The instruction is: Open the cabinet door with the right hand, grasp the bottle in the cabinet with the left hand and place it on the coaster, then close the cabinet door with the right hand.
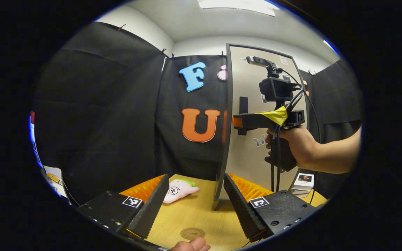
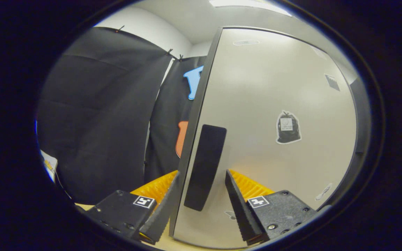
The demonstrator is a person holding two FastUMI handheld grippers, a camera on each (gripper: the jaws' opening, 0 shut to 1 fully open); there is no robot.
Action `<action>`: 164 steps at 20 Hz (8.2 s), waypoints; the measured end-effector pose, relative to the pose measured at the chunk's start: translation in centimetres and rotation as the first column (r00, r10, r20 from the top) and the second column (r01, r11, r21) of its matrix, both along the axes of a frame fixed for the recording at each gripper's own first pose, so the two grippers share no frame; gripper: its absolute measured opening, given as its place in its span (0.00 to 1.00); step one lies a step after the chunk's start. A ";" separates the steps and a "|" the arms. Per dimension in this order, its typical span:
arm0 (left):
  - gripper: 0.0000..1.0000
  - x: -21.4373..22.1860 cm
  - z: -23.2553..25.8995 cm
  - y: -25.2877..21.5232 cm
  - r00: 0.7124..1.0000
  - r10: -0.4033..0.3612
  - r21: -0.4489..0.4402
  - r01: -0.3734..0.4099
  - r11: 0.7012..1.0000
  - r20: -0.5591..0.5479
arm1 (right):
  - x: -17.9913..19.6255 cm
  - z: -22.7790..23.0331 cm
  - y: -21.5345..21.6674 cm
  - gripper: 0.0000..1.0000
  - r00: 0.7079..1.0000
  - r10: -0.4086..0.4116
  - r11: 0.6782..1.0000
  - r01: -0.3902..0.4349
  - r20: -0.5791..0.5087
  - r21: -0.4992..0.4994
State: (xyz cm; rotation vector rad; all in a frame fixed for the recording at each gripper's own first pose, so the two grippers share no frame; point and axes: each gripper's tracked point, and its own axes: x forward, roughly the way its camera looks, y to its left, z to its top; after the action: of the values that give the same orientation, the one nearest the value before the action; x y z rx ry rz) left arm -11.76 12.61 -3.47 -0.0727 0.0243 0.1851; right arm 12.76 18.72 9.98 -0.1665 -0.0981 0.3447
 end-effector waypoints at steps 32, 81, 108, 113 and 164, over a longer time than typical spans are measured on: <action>0.95 -3.5 -8.2 -2.2 0.986 -0.089 -0.035 0.085 0.996 -0.140 | -11.3 0.1 -4.5 0.18 0.894 0.255 0.958 -0.284 -0.370 -0.027; 0.95 38.4 1.8 -22.9 0.948 -0.300 0.034 0.305 0.952 -0.106 | -13.9 -1.2 -21.0 1.00 0.907 -0.302 0.885 0.381 -0.294 0.267; 0.75 23.3 3.4 -13.7 0.987 -0.092 0.077 0.103 0.992 -0.135 | -16.3 -7.6 -26.3 1.00 0.862 -0.300 0.832 0.446 -0.409 0.330; 0.75 13.5 -0.5 -6.6 0.980 0.053 0.093 -0.036 0.995 -0.192 | -14.8 -14.5 -28.4 0.98 0.774 -0.237 0.764 0.522 -0.587 0.379; 0.94 7.6 -30.1 -1.1 0.973 0.127 -0.037 -0.136 0.990 -0.192 | -27.0 -36.1 -12.5 1.00 0.050 -0.272 0.838 0.502 -0.961 -0.211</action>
State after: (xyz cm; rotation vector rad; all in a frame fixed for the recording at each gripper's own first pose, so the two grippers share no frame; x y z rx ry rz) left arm -4.17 11.53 -33.53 -0.1062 0.2145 0.3237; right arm -14.26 6.20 -26.14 0.2693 1.2791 -0.2001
